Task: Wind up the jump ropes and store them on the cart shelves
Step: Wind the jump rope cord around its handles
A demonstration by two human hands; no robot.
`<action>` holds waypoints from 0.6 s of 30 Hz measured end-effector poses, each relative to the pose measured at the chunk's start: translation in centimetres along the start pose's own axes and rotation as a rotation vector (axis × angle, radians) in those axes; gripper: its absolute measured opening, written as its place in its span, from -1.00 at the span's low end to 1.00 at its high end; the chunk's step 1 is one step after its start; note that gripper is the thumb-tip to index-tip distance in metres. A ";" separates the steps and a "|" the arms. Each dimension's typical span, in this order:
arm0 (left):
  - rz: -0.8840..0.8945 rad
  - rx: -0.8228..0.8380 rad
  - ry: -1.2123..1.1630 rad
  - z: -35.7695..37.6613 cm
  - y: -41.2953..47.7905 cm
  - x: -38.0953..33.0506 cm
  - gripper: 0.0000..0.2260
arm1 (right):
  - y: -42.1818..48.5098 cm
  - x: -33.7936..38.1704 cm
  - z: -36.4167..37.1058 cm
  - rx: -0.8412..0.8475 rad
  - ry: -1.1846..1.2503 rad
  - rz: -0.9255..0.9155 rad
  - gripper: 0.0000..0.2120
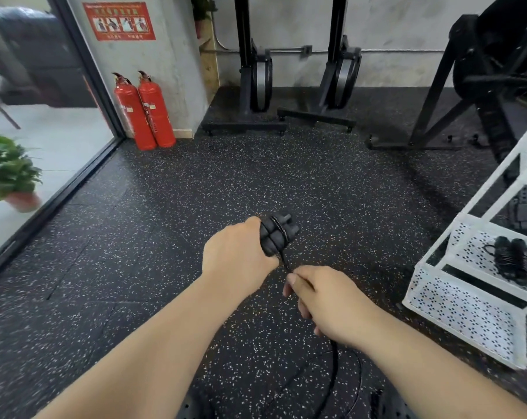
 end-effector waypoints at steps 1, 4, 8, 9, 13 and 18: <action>0.014 0.008 0.044 0.2 0.0 0.2 -0.68 | -0.4 0.7 -0.4 -0.028 -0.122 -0.053 -0.69; 0.068 0.044 0.139 1.1 -0.1 0.4 -0.70 | -1.7 2.6 -1.8 -0.093 -0.444 -0.176 -0.75; 0.192 0.139 0.214 2.6 -1.2 -1.3 -0.63 | -2.6 4.6 -4.1 -0.143 -0.596 -0.273 -0.76; 0.234 0.152 0.222 2.9 -1.5 -2.0 -0.61 | -2.4 4.7 -5.0 -0.174 -0.604 -0.282 -0.75; 0.416 0.171 0.201 2.9 -2.9 -4.8 -0.63 | -1.0 3.0 -8.7 -0.187 -0.436 -0.254 -0.86; 0.672 0.192 0.175 2.5 -5.3 -7.8 -0.65 | 0.2 0.8 -9.5 -0.064 -0.182 -0.179 -0.84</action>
Point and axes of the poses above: each hand's wrist, its own y-axis towards the middle knuckle, its own z-axis out of the palm, x = y × z, the point moved 9 cm from there along y, towards the middle knuckle, and after that the axes turned 7 degrees about -x, right-handed, at the moved point
